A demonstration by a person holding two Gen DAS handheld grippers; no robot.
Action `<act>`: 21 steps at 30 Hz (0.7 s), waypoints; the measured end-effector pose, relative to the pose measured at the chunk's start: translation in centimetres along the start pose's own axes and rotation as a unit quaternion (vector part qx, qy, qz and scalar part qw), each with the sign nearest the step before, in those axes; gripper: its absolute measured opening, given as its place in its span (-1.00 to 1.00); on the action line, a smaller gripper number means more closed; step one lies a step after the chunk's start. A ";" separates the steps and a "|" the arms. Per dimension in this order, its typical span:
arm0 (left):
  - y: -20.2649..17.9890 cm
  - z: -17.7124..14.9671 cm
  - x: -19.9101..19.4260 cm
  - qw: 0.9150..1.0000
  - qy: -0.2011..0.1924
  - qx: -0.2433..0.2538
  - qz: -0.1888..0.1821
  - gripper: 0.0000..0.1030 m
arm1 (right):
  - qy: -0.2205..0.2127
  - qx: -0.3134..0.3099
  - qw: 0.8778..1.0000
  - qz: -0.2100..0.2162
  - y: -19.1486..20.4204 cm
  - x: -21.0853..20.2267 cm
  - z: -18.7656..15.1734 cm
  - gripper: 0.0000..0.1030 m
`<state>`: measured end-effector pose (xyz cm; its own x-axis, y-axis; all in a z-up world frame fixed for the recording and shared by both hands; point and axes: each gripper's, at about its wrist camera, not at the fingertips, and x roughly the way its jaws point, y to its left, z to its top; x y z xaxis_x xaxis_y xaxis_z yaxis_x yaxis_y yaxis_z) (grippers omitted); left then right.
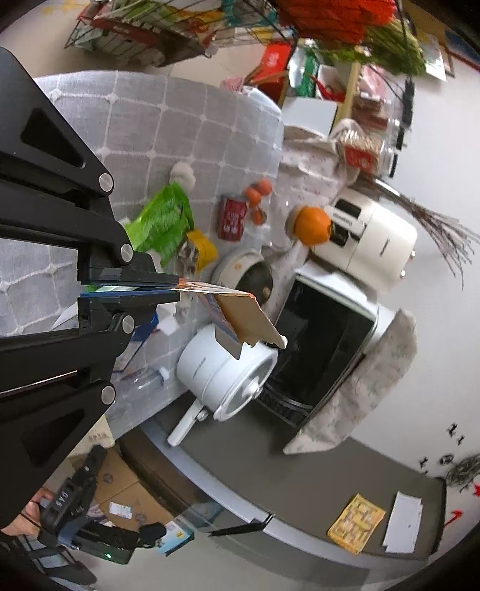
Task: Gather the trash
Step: 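Grasp the yellow snack bag with the right tool while the left tool lifts the cardboard, then carry both items over the white bin and open both tools to drop them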
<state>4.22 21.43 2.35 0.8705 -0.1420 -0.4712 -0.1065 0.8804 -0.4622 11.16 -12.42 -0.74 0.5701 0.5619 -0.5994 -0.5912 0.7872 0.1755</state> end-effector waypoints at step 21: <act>-18.9 -8.7 4.1 0.970 0.125 0.141 -0.156 -0.99 | -0.078 0.122 0.971 -0.191 -10.9 -18.1 -5.8 -1.00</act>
<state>5.58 0.25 2.60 0.6914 -0.4957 -0.5256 0.3094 0.8605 -0.4047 3.94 -32.66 3.64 0.8120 0.2345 -0.5345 -0.1785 0.9716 0.1551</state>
